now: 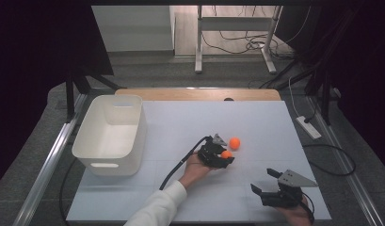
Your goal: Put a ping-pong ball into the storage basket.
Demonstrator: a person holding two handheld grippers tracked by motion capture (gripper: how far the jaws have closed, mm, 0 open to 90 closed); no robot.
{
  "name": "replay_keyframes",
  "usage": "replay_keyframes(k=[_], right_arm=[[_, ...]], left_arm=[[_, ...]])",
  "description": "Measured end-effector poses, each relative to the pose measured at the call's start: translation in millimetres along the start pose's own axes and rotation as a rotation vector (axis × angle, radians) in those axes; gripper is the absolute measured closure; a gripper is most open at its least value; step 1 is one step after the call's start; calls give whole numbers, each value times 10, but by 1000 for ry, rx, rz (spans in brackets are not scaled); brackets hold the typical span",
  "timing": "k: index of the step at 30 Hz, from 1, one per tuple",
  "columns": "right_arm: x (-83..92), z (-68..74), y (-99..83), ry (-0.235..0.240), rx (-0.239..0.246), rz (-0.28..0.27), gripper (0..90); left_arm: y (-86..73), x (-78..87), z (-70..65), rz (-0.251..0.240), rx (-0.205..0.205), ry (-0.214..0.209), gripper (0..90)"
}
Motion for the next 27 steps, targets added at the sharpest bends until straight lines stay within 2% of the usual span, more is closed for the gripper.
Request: replay_keyframes(k=[2,5,7,15,27], right_arm=[[0,1,0,0,0,0,124],[1,-1,1,-1,0,-1,124],[2,-2,1,-2,-1,-1,123],[-2,2,1,-1,1,1,124],[-5,5,2,-1,0,-1,124]], left_arm=[[8,21,-11,-15,17,-13,504],[6,46,-7,-10,-18,17,504],[4,59,-9,-10,-25,22,504],[-14,125,5,-17,-36,29,503],[-31,238,14,-38,-31,33,503]])
Point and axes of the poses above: each handheld gripper's, and its own axes: x roughly backward along the jaws, y roughly out of its top, z roughly to its left, the point moved 6 cm from there along -x, roughly forward along the jaws, and after that the axes turned 6 degrees about -z, right-handed, at the moved point
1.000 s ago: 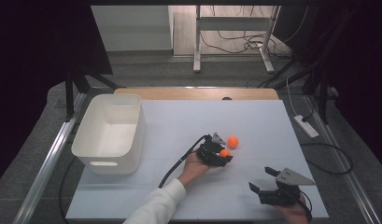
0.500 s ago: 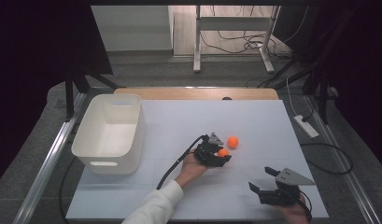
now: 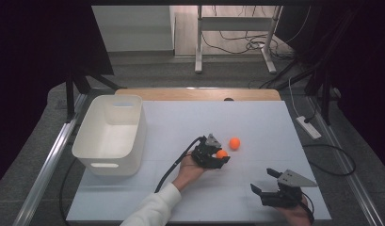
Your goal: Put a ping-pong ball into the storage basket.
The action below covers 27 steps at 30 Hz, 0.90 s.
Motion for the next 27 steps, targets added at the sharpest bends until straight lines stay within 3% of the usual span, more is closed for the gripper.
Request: replay_keyframes(k=[7,12,27], right_arm=[[3,-9,0,-5,0,0,124],[-3,-4,0,-5,1,3,124],[-2,-3,0,-3,0,0,124]], left_arm=[[22,83,4,-17,-3,2,503],[40,124,-6,-48,19,-6,503],[87,275,-6,-87,13,-3,503]])
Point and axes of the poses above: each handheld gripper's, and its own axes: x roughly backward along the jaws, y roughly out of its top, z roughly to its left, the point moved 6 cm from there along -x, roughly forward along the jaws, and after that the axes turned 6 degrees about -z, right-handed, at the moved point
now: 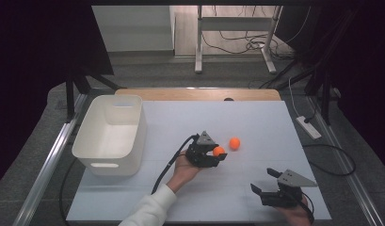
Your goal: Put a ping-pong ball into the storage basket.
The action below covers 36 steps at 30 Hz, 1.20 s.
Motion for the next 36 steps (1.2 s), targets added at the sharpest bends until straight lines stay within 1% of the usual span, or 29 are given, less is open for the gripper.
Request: replay_keyframes(k=[7,11,22,26,32,36], right_arm=[[-1,-2,0,-2,0,1,124],[-2,-3,-1,-4,1,4,124],[-2,-2,1,-6,1,3,124],[-3,0,-1,-4,0,3,124],[1,-7,-2,-8,0,3,124],[-1,-3,-2,-4,-1,2,124]], left_arm=[[41,83,7,-24,-2,0,502],[80,158,14,-47,0,1,502],[112,268,31,-68,1,5,502],[116,279,26,-76,5,5,502],[150,322,19,-115,-7,1,502],[166,364,30,-129,-7,4,502]])
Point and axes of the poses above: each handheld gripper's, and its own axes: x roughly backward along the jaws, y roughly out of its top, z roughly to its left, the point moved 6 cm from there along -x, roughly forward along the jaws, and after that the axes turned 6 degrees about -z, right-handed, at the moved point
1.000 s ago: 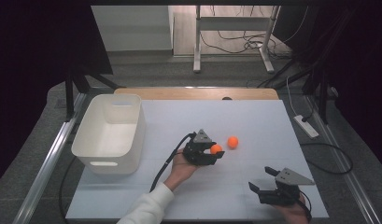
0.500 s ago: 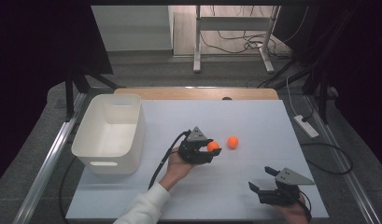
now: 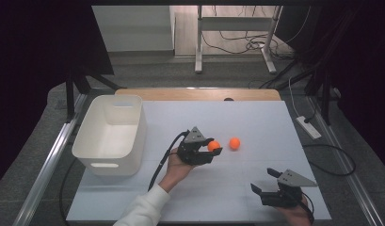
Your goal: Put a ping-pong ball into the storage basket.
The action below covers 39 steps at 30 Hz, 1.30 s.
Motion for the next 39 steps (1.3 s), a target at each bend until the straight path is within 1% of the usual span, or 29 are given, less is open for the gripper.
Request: replay_keyframes(k=[11,17,27,30,39], right_arm=[[-1,-4,-5,-6,4,9,124],[-4,-1,-4,-2,2,4,124],[-6,-1,-5,-4,2,6,123],[-4,0,-4,-3,2,4,124],[-6,-1,-4,-4,2,5,123]], left_arm=[[74,109,45,-37,11,4,501],[125,178,66,-59,16,10,501],[215,305,80,-95,9,20,501],[227,340,84,-91,-9,31,501],[252,416,102,-110,-3,41,501]])
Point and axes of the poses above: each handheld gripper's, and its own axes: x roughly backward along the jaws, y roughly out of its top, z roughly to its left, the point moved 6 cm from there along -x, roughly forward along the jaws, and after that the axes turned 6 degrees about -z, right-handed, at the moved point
